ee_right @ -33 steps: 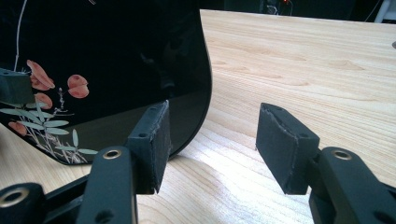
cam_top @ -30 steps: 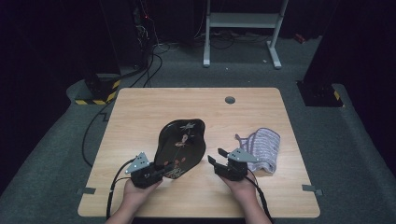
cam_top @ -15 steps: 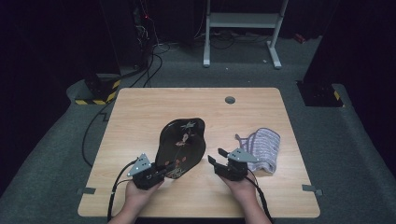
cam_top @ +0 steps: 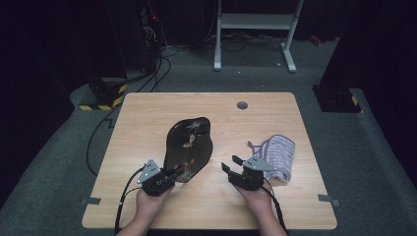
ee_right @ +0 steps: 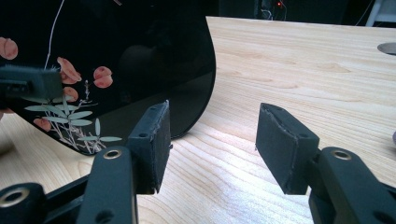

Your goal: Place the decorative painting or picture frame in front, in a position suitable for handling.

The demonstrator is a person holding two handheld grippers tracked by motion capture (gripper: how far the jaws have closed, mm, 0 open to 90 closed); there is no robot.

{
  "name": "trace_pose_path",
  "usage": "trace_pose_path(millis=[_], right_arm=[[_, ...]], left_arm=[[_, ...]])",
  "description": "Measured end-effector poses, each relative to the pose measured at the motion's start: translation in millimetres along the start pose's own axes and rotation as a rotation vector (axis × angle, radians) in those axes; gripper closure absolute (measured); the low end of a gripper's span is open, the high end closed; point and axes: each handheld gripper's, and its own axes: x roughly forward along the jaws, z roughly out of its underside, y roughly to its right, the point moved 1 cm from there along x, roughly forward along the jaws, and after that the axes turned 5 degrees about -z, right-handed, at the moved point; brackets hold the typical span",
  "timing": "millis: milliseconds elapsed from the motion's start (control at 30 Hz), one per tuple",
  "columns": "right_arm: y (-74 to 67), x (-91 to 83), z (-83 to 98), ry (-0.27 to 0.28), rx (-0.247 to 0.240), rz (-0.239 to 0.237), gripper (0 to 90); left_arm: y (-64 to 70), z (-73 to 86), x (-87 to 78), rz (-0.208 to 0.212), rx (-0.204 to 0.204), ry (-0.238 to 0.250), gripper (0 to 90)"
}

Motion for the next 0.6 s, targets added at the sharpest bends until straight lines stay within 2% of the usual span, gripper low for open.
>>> trace_pose_path(millis=[67, 233, 333, 433, 500, 600], right_arm=[[-0.2, -0.4, -0.2, 0.001, -0.002, 0.0, 44.7], [0.1, -1.5, -1.6, 0.003, -0.007, 0.003, 44.6], [2.5, -4.5, -4.7, 0.005, -0.007, 0.021, 44.6], [6.1, -10.5, -10.0, -0.003, -0.03, 0.065, 44.6], [10.9, -16.3, -14.7, -0.011, -0.042, 0.099, 43.8], [22.9, -28.9, -20.0, -0.02, -0.041, 0.175, 41.8]], left_arm=[[-0.3, 0.4, -2.4, 0.008, 0.025, -0.007, 63.7], [-2.5, -0.9, -11.8, 0.052, 0.046, 0.005, 59.6], [-5.4, 0.0, -14.8, 0.059, 0.057, -0.004, 59.3], [-8.3, -0.4, -15.8, 0.096, 0.04, -0.01, 56.6], [-8.8, -0.3, -16.2, 0.12, 0.044, -0.008, 56.5], [-8.9, 0.1, -17.0, 0.107, 0.061, -0.019, 56.6]])
